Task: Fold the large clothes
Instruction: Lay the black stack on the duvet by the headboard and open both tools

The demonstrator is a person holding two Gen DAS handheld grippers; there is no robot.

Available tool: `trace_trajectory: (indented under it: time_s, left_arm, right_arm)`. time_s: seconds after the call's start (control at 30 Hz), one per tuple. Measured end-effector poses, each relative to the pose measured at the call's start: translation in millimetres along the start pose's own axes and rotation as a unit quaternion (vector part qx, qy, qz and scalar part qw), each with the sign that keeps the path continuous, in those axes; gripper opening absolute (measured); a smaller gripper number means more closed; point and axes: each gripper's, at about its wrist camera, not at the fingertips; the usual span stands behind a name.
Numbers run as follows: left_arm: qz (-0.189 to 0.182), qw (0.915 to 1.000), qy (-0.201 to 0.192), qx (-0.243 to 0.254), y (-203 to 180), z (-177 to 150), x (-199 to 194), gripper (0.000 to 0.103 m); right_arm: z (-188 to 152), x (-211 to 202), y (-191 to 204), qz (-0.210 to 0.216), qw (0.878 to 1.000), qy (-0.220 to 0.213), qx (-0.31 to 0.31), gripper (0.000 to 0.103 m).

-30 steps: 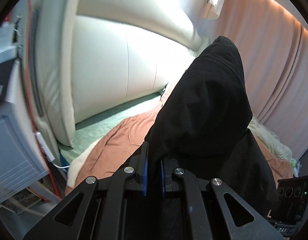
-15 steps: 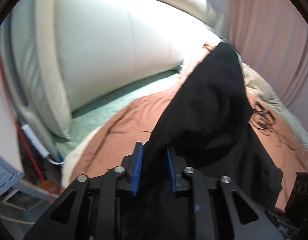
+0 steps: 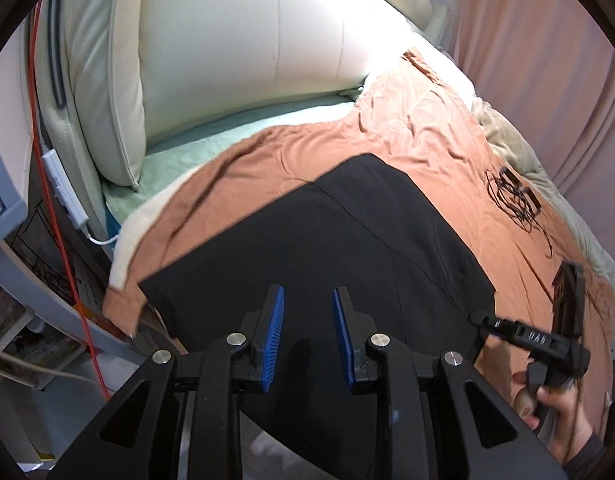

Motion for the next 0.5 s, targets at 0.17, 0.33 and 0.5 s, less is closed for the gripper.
trace_trajectory:
  time_s: [0.17, 0.33, 0.5]
  left_arm:
    - [-0.009, 0.9998, -0.020, 0.003, -10, -12, -13, 0.080]
    - [-0.016, 0.9996, -0.021, 0.005, -23, -20, -28, 0.080]
    - [-0.029, 0.9991, -0.021, 0.023, -43, -28, -51, 0.103]
  right_arm:
    - [4, -28, 6, -0.003, 1.000, -0.009, -0.013, 0.071]
    - [1, -50, 22, 0.001, 0.999, -0.012, -0.030, 0.071]
    - [-8, -90, 37, -0.016, 0.998, -0.027, -0.059, 0.101]
Point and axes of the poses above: each gripper's, at about its wrist camera, not at the fingertips, and x roughly the way its jaws point, y to its left, z to its top, and after that the axes turned 11 degrees about z, right-handed
